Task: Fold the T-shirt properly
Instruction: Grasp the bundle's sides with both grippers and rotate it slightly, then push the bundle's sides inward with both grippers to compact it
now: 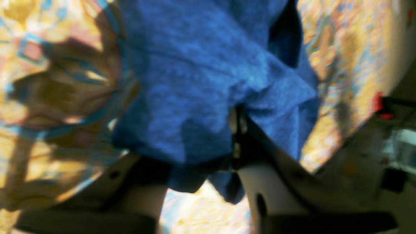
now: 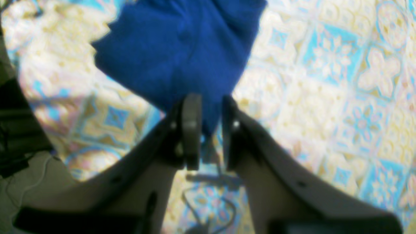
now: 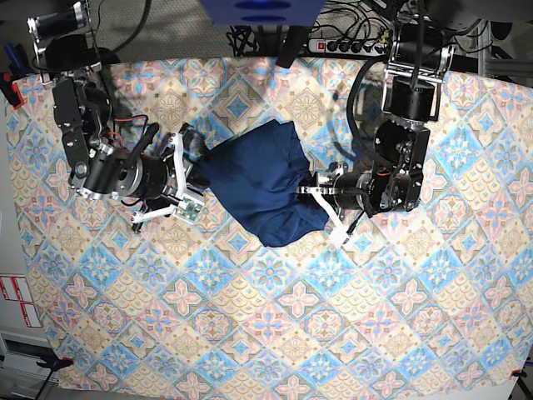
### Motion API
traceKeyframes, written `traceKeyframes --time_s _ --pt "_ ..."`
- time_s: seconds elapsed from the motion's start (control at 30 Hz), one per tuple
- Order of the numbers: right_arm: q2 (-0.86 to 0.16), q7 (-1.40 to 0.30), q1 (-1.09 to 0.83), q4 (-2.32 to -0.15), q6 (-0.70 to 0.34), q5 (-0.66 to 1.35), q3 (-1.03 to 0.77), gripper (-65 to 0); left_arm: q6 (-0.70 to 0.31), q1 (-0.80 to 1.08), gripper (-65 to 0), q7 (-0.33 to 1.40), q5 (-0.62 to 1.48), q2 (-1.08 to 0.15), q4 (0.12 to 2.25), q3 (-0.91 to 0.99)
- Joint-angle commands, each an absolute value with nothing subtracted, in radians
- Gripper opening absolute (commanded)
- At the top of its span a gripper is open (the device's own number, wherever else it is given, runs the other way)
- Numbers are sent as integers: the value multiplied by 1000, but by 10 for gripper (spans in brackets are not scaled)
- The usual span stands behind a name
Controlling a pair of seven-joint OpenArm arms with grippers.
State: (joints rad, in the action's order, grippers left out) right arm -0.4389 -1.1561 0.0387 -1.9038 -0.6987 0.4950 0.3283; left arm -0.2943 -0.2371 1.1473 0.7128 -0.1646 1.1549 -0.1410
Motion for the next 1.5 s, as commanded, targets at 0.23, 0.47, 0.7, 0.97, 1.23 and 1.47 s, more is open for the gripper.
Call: traceKeyframes --time_s 0.23,0.47,0.7,0.97,1.23,1.47 --pt "-446 -1135 54 -1917 -698 506 329 -538 -297 -208 -396 1139 610 -200 1337 -147" --pt "-443 -1132 59 -1893 -698 478 321 -539 -297 -102 -290 1138 501 -220 1503 -137" --pt "-390 -1129 79 -1687 -698 292 217 -556 -295 116 -290 1138 501 -255 1776 -116" --pt "-306 -1121 209 -1414 -698 229 186 -579 -295 216 -418 1132 503 -232 1807 -116" --pt "-259 -1006 242 -1268 -698 229 191 -579 -295 117 -617 1101 499 -176 1655 -87" --pt "-231 -998 242 -1256 -698 229 193 -579 -295 39 -617 1024 498 -162 1480 -76"
